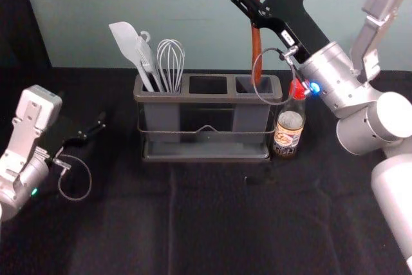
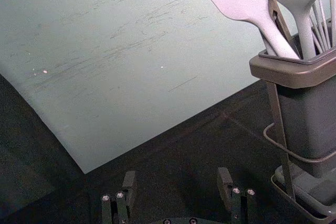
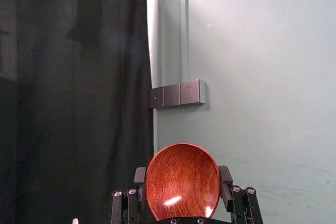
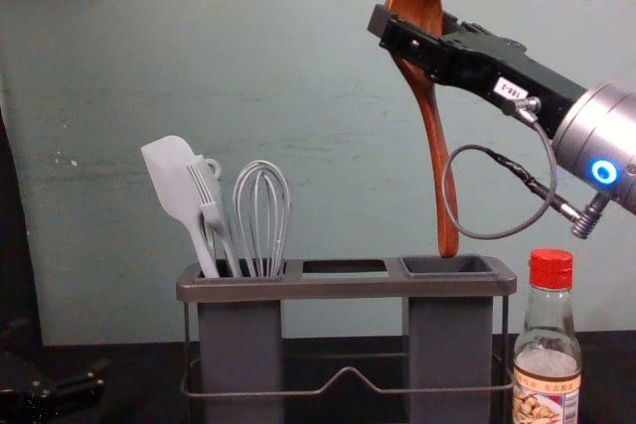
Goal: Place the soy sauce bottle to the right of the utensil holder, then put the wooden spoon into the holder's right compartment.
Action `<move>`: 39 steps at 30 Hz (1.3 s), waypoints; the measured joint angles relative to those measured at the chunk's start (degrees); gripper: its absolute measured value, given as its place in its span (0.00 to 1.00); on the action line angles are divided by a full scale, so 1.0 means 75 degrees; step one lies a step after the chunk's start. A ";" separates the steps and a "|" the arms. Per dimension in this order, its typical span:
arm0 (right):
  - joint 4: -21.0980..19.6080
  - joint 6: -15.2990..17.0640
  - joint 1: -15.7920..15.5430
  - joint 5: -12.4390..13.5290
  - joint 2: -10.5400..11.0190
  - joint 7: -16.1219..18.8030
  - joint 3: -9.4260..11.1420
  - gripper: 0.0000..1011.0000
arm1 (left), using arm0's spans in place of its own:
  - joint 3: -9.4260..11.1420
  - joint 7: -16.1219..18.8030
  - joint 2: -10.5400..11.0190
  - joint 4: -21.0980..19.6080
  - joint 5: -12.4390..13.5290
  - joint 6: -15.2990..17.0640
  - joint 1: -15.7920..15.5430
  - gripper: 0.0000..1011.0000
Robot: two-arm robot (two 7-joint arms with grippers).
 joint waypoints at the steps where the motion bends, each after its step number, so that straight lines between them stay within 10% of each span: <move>1: 0.0082 -0.0035 0.0055 0.0001 -0.0011 -0.0024 -0.0034 0.83 | 0.0000 0.0000 0.0000 0.0000 0.0000 0.0000 0.0000 0.99; 39: 0.0580 -0.0521 -0.0337 -0.0300 0.0373 -0.0390 -0.0762 0.83 | 0.0000 0.0000 0.0000 0.0000 0.0000 0.0000 0.0000 0.99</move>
